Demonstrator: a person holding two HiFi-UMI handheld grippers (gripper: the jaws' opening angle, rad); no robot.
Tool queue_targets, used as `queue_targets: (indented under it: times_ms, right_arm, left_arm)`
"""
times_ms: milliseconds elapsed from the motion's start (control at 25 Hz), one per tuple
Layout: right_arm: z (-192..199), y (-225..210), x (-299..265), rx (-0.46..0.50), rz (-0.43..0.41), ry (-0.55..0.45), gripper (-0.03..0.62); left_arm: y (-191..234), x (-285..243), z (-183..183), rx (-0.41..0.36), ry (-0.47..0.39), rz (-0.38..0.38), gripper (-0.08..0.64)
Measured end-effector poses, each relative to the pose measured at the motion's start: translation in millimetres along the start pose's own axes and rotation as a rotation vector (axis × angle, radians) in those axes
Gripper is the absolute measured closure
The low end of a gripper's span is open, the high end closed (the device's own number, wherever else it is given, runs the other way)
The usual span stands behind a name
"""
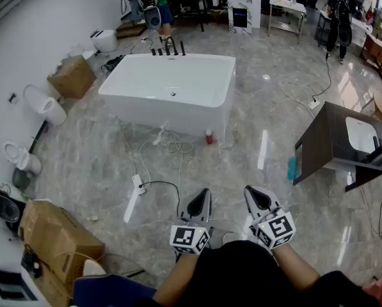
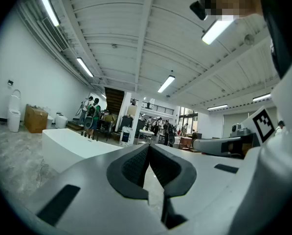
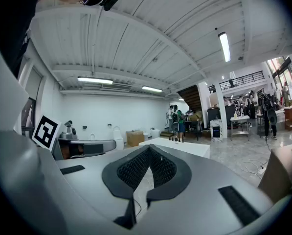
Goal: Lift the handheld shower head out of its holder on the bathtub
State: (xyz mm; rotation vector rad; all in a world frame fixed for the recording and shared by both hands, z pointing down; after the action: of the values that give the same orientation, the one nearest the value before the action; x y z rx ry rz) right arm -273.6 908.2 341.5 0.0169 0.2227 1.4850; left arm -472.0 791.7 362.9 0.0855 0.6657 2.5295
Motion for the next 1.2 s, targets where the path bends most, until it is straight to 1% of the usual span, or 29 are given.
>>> queue_targets:
  times_ms: [120,240,280,400,600,680,800,880,960,1000,1040,1080,1120,1200]
  right_arm:
    - [-1.2,1.4,2.3,0.010,0.016,-0.012,0.603]
    - [-3.8,2.3,0.1,0.073,0.026,-0.013,0.601]
    - [-3.7,2.4,-1.3,0.079,0.024,-0.016,0.601]
    - [-0.2,-0.3,-7.6,0.065,0.028,-0.028,0.601]
    - [1.5,-3.0,-15.3,-0.001,0.034,-0.056,0.601]
    - [1.0,-6.4,-13.8,-0.002,0.048,-0.054,0.601]
    - [3.2,-13.1,-12.4,-0.004,0.080,-0.040,0.601]
    - [4.9,-17.6,-12.6,-0.010,0.081,-0.027,0.601]
    - [7.3,-21.9,-12.8,-0.018,0.066,-0.016,0.601]
    - [9.9,-25.0,-12.5,-0.022,0.057,-0.009,0.597]
    - [13.6,-29.1,-11.9,-0.027,0.052,-0.002,0.568]
    - [17.8,-33.6,-10.7,-0.032,0.053,0.004,0.522]
    - [21.4,-37.4,-9.2,-0.037,0.058,0.008,0.489]
    - [24.8,-40.7,-7.7,-0.044,0.071,0.007,0.473]
  left_arm:
    - [-1.0,0.3,-1.3,-0.005,-0.002,0.002,0.557]
    - [1.5,-2.7,-2.8,0.001,-0.013,0.007,0.557]
    - [2.8,-3.5,-3.4,0.001,-0.014,0.007,0.557]
    - [7.4,-6.9,-3.9,-0.003,-0.013,0.003,0.557]
    - [14.9,-6.6,-6.3,0.002,-0.009,-0.013,0.557]
    - [13.8,-8.4,-7.5,-0.006,-0.014,-0.010,0.557]
    - [13.3,-11.9,-5.9,-0.005,-0.019,0.014,0.557]
    - [14.7,-13.1,-2.5,-0.005,-0.014,0.023,0.557]
    - [16.0,-14.5,1.1,-0.002,-0.009,0.024,0.555]
    - [16.3,-16.4,3.8,0.004,-0.006,0.025,0.546]
    - [16.2,-19.4,6.9,0.011,-0.002,0.031,0.489]
    - [15.8,-22.9,9.9,0.020,0.003,0.043,0.433]
    - [15.4,-25.9,11.8,0.028,0.009,0.058,0.411]
    - [17.2,-27.5,11.9,0.037,0.019,0.076,0.380]
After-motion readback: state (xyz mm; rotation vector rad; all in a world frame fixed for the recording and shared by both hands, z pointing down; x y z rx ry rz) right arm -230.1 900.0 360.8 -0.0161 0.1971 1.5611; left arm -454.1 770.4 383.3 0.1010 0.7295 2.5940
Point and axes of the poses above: the fingertips, and each gripper's own axes: x backward along the fingers, y to its left, z out of its underside, the point moved 10 cm from there along x, backward along the fingers, and after that the axes turned 15 degrees about x, right-handed, at the moved point
